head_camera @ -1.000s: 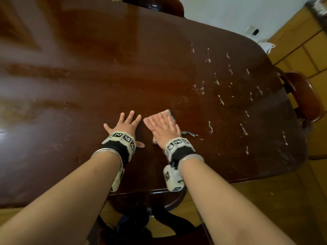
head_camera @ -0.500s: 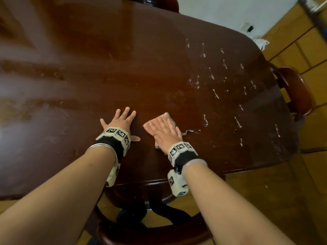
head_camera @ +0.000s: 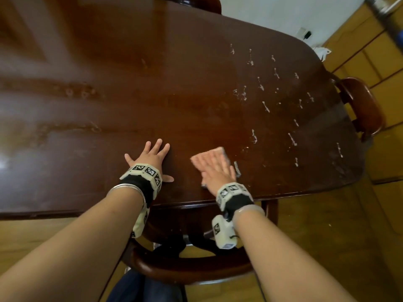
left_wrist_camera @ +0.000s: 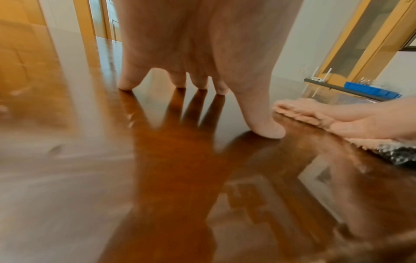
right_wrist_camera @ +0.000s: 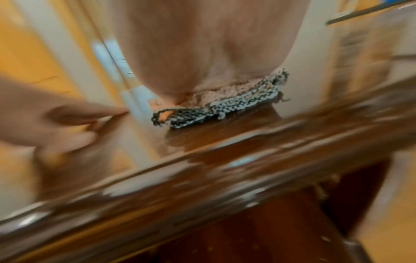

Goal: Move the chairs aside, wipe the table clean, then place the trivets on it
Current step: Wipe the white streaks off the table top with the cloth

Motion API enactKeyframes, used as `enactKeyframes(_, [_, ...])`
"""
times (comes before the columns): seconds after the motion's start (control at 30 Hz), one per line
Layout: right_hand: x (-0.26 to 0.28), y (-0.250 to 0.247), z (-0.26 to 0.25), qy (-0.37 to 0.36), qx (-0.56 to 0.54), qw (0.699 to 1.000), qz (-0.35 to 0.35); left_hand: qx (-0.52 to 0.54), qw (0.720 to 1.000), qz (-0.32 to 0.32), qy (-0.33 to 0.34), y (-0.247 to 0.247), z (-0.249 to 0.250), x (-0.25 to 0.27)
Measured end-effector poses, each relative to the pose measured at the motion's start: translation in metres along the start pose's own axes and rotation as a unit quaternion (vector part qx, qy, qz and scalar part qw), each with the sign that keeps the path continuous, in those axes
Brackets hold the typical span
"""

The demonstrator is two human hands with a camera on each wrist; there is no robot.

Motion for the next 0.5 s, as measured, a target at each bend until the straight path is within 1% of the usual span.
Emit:
enactKeyframes(0.07, [0.005, -0.012, 0.021, 0.056, -0.027, 0.998, 0.025, -0.003, 1.0, 0.008, -0.003, 0.009, -0.002, 0.008])
enactKeyframes(0.1, [0.005, -0.014, 0.021, 0.078, -0.037, 0.996, 0.032, -0.003, 1.0, 0.014, -0.005, 0.013, -0.003, 0.011])
enactKeyframes(0.17, [0.003, -0.003, -0.001, 0.09, -0.054, 0.994, 0.026, 0.0, 1.0, 0.021, -0.009, 0.017, -0.003, 0.014])
enactKeyframes(0.23, [0.004, 0.018, -0.037, 0.047, -0.035, 0.998, 0.002, 0.005, 1.0, 0.021, -0.01, 0.018, -0.002, 0.015])
enactKeyframes(0.3, [0.011, 0.032, -0.052, -0.008, -0.002, 1.0, -0.005, 0.003, 1.0, 0.021, -0.01, 0.017, -0.003, 0.015])
enactKeyframes(0.37, [0.017, 0.029, -0.037, -0.028, 0.009, 1.0, 0.0, -0.005, 1.0, 0.025, -0.002, 0.019, -0.004, 0.018])
enactKeyframes(0.4, [0.02, 0.024, -0.022, -0.018, 0.0, 1.0, 0.004, -0.007, 1.0, 0.026, 0.001, 0.021, -0.005, 0.021])
enactKeyframes(0.5, [0.026, 0.009, 0.016, 0.058, -0.032, 0.997, 0.035, -0.015, 1.0, 0.02, 0.004, 0.032, -0.011, 0.029])
Point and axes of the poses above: each hand's wrist, its own x-axis away from the middle knuckle, its own y-axis out of the palm, z = x × y, the point moved 8 cm from there along -x, towards the middle knuckle, and after that the axes turned 13 degrees about -x, right-handed, at the moved point
